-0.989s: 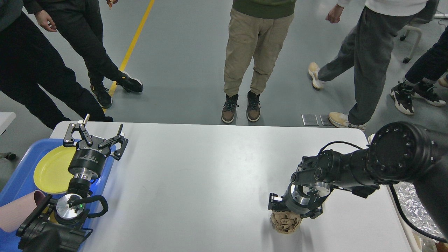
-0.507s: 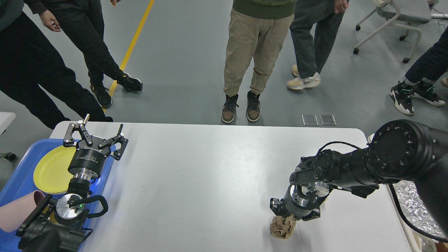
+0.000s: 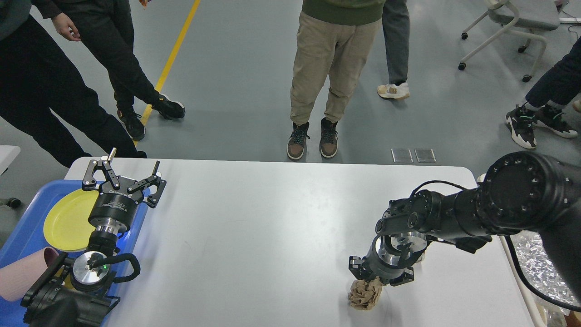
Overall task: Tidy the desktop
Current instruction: 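Lift the beige paper and drop it into the beige bin, then raise the right gripper out of the bin above the table, then lower the right gripper onto the red soda can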
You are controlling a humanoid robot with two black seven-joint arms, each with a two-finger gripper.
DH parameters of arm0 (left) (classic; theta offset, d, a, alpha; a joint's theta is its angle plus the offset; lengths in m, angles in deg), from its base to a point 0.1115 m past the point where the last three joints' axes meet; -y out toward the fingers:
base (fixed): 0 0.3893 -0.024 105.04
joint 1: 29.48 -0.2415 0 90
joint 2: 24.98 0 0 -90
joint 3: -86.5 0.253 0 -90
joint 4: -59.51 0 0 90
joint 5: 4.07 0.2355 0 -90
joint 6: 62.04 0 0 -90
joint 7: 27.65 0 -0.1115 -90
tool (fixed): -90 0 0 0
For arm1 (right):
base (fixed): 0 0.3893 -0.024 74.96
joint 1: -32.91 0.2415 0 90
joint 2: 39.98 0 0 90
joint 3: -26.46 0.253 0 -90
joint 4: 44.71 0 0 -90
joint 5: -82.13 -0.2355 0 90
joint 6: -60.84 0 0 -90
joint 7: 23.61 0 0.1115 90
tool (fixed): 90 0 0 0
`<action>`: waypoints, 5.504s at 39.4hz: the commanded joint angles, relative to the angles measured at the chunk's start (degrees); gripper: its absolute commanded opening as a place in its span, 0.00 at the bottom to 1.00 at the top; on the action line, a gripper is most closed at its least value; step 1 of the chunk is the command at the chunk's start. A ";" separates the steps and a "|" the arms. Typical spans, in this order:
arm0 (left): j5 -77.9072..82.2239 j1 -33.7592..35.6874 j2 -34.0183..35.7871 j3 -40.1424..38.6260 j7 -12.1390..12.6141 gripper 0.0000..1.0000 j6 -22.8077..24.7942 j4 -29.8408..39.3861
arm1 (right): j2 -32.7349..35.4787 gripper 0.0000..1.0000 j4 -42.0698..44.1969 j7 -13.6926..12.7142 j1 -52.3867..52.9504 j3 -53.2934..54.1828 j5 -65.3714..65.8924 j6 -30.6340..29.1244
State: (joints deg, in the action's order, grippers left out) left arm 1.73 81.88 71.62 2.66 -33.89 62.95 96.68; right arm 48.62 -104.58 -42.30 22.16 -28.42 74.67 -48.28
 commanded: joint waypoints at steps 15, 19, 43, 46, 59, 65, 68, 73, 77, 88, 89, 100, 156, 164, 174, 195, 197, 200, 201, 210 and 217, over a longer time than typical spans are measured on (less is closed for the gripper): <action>0.00 0.00 -0.01 0.00 0.00 0.96 -0.01 0.00 | 15.54 0.00 -35.05 5.32 41.84 -9.71 -5.46 -5.48; 0.00 0.00 0.08 0.00 0.00 0.96 -0.01 0.00 | 16.08 0.00 -37.51 11.38 48.70 -13.75 -5.63 -8.39; 0.00 0.00 0.08 0.00 0.00 0.96 -0.09 0.00 | 20.11 0.00 -34.28 13.86 53.83 -33.07 -5.63 -9.72; 0.00 0.00 0.08 0.00 -0.09 0.96 -0.09 0.00 | 23.09 0.00 -31.03 13.77 50.40 -35.99 -5.37 -8.57; 0.00 0.00 0.08 0.00 0.00 0.96 -0.09 0.00 | 37.78 0.00 -4.23 13.77 23.69 -35.21 -3.88 -6.29; 0.00 0.00 0.08 0.00 -0.09 0.96 -0.09 0.00 | 39.19 0.00 7.56 13.68 4.09 -26.43 -3.96 2.75; 0.00 0.00 0.08 0.00 -0.09 0.96 -0.09 0.00 | 39.10 0.00 10.99 13.77 -3.12 -21.95 -3.96 7.59; 0.00 0.00 0.08 0.00 -0.09 0.96 -0.09 0.00 | 39.02 0.00 18.10 13.77 -15.16 -14.48 -3.96 13.75; 0.00 0.00 -0.01 0.00 -0.09 0.96 -0.09 0.00 | 36.21 0.00 28.29 13.77 -26.06 -8.32 -3.96 15.25; 0.00 0.00 0.08 0.00 -0.09 0.96 -0.09 0.00 | 23.37 0.00 56.25 11.93 -46.20 -3.22 -5.02 15.69; 0.00 0.00 0.08 0.00 0.00 0.96 -0.09 0.00 | 23.02 0.00 56.96 11.49 -46.73 -3.13 -5.02 15.69; 0.00 0.00 0.08 0.00 0.00 0.96 -0.01 0.00 | 22.14 0.00 58.11 9.20 -48.67 -1.20 -5.02 19.38; 0.00 0.00 0.08 0.00 -0.09 0.96 -0.09 0.00 | 30.39 1.00 41.26 8.41 -36.38 -0.49 -3.53 20.88; 0.00 0.00 -0.01 0.00 0.00 0.96 -0.09 0.00 | 38.75 1.00 19.63 8.23 -12.92 -8.47 6.23 9.46; 0.00 0.00 -0.01 0.00 0.00 0.96 -0.09 0.00 | 38.14 1.00 -3.92 7.97 20.92 -24.30 6.58 -7.85; 0.00 0.00 -0.01 0.00 0.00 0.96 -0.09 0.00 | 26.89 1.00 -29.24 8.05 61.97 -23.25 3.33 -30.45; 0.00 0.00 0.08 0.00 -0.09 0.96 -0.09 0.00 | 25.14 1.00 -31.62 8.05 64.17 -23.25 3.33 -29.93; 0.00 0.00 -0.01 0.00 0.00 0.96 -0.09 0.00 | 22.06 1.00 -35.04 8.32 66.55 -23.25 2.81 -26.86; 0.00 -0.09 0.08 0.00 0.00 0.96 -0.09 0.00 | 21.27 1.00 -36.01 8.41 66.91 -23.17 2.45 -25.28; 0.00 0.00 0.08 0.00 0.00 0.96 -0.09 0.00 | 17.31 1.00 -39.45 8.76 67.70 -22.82 -1.06 -18.50; 0.00 0.00 0.08 0.00 0.00 0.96 -0.09 0.00 | 17.57 1.00 -39.36 8.67 67.79 -22.81 -1.06 -19.37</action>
State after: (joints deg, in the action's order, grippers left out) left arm 1.73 81.85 71.70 2.66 -33.94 62.86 96.69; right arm 66.07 -143.96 -33.57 89.91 -51.29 73.68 -67.03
